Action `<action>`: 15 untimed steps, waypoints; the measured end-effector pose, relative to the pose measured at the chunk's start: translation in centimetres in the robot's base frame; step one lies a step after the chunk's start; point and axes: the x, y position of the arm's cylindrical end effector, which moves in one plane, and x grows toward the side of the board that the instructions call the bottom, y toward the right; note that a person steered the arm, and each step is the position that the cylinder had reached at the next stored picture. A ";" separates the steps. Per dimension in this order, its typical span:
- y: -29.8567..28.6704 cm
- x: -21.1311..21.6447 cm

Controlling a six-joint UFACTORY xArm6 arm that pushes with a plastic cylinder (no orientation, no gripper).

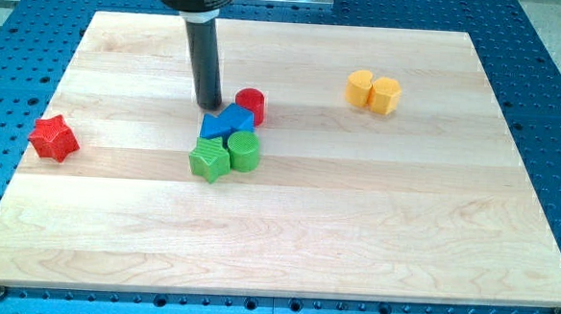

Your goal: Move the red star to the left of the triangle

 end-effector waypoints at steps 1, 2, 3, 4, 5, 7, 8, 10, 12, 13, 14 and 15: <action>1.3 1.7; 1.9 2.9; 2.8 2.8; 0.3 -1.0; 2.4 -3.6; 7.9 -2.3; 4.6 -1.2; 1.9 -2.4; -14.7 -0.2; -20.4 4.8; -20.9 11.4; -20.7 9.0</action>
